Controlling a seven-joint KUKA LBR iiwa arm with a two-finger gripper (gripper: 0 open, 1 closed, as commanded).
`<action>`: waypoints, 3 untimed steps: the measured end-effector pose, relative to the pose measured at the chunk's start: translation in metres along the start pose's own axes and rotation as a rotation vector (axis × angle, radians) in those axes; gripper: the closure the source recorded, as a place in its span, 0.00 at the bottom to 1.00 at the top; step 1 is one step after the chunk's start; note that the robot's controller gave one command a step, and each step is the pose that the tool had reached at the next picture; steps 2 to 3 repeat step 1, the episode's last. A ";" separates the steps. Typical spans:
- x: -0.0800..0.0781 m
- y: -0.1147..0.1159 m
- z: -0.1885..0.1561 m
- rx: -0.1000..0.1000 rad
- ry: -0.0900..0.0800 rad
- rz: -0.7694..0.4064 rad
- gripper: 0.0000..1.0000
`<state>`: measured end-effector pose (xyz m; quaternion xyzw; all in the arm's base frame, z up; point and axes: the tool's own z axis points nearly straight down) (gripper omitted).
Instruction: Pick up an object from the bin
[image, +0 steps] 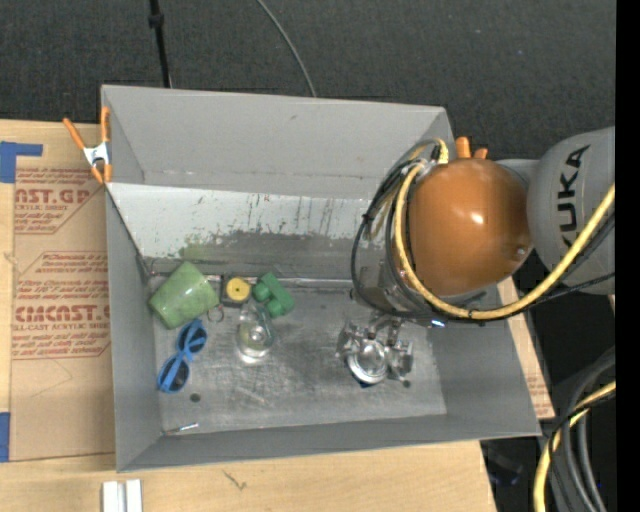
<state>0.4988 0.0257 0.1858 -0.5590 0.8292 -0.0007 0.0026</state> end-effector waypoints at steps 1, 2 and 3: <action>-0.007 0.000 -0.105 0.005 -0.003 0.043 1.00; -0.007 0.000 -0.105 0.005 -0.003 0.043 1.00; -0.007 0.000 -0.105 0.005 -0.003 0.043 1.00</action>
Offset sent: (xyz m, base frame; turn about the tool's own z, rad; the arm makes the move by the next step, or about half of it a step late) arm 0.0005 0.0051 0.1002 0.0418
